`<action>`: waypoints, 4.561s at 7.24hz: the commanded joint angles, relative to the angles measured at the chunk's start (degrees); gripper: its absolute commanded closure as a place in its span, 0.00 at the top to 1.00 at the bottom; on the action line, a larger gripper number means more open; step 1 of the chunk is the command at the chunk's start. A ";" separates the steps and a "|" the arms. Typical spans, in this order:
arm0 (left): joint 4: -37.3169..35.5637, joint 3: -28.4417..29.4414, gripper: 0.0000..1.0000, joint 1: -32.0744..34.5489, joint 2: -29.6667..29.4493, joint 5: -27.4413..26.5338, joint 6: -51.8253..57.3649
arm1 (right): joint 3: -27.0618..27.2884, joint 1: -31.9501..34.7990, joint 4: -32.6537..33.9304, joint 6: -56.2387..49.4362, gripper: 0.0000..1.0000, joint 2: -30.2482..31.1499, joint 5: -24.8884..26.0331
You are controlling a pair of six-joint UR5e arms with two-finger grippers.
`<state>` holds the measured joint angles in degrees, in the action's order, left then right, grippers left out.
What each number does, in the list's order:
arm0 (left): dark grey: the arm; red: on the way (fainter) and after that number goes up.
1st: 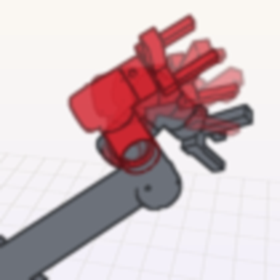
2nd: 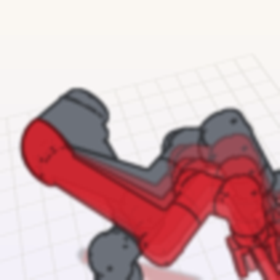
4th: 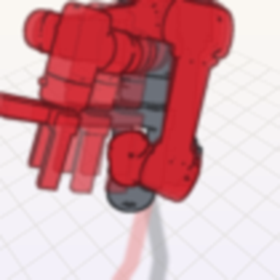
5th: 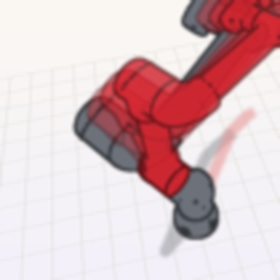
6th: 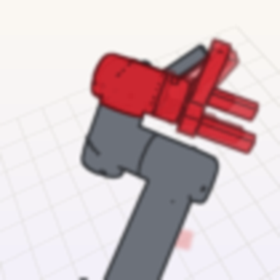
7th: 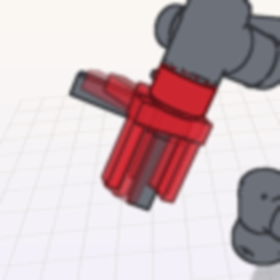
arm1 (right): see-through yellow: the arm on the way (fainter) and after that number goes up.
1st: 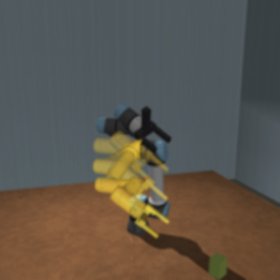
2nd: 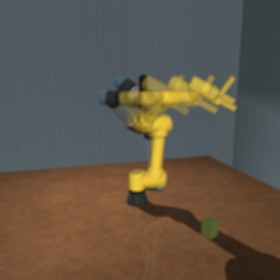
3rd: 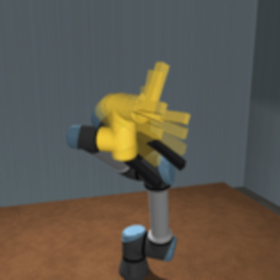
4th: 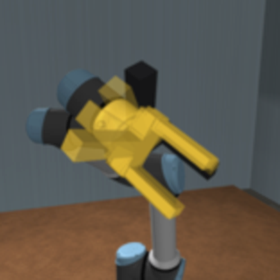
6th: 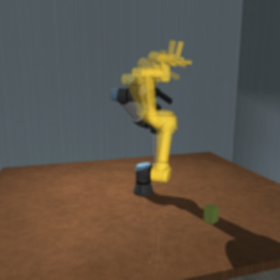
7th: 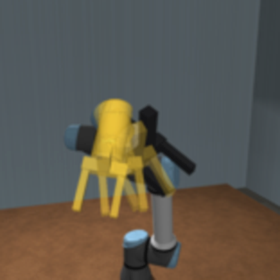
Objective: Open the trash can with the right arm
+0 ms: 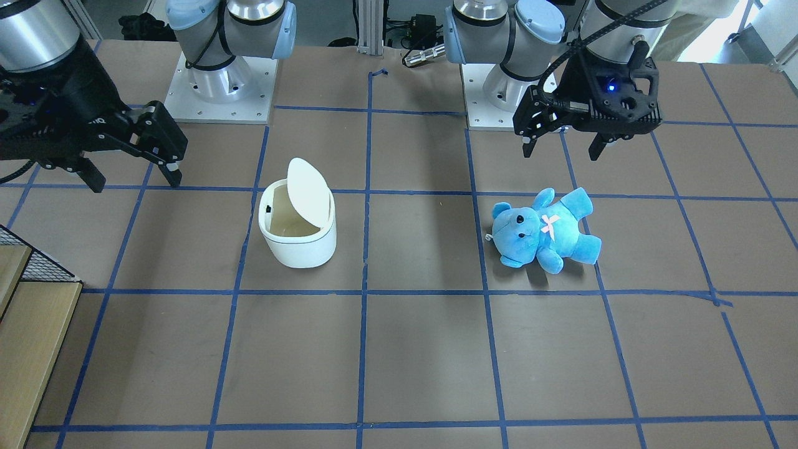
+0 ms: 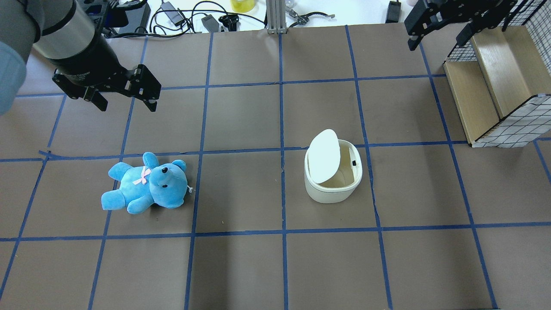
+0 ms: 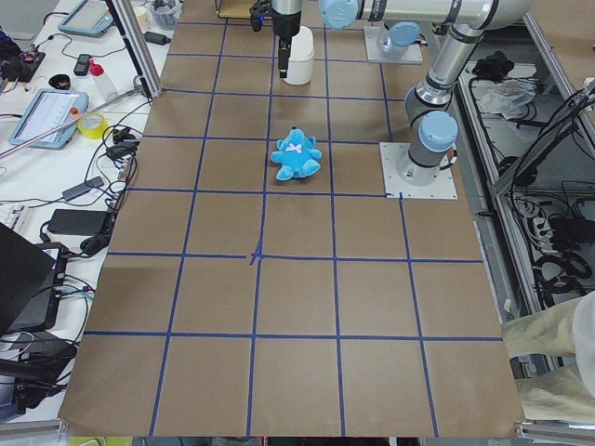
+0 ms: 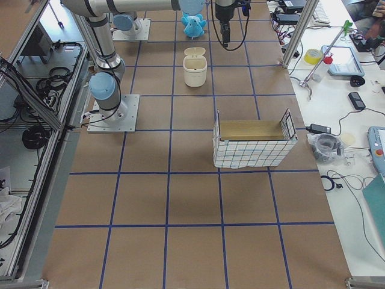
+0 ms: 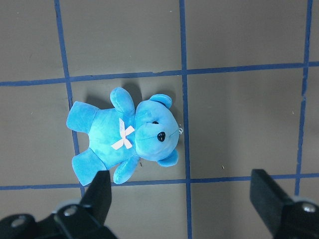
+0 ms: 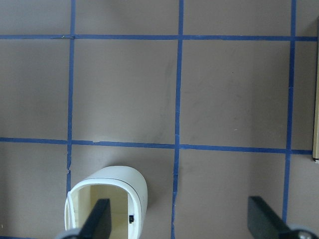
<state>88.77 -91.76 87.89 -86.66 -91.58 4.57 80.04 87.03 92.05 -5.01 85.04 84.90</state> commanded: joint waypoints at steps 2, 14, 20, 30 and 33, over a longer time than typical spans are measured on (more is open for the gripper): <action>0.00 0.00 1.00 0.00 0.00 0.00 0.00 | 1.08 3.23 1.21 2.98 0.96 -0.32 -0.18; 0.00 0.00 1.00 0.00 0.00 0.00 0.00 | -1.81 -0.98 -3.10 -5.37 0.99 2.83 0.88; 0.00 0.00 1.00 0.00 0.00 0.00 0.00 | 0.11 3.94 -2.93 -1.40 0.96 2.59 1.32; 0.00 0.00 1.00 0.00 0.00 0.00 0.00 | 2.31 3.23 -3.70 -1.32 1.00 2.76 5.10; 0.00 0.00 1.00 0.00 0.00 0.00 0.00 | 2.23 3.23 -7.12 -1.23 1.00 2.85 4.58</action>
<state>88.77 -91.76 87.91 -86.66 -91.58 4.57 82.33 90.27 86.72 -6.25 87.86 89.82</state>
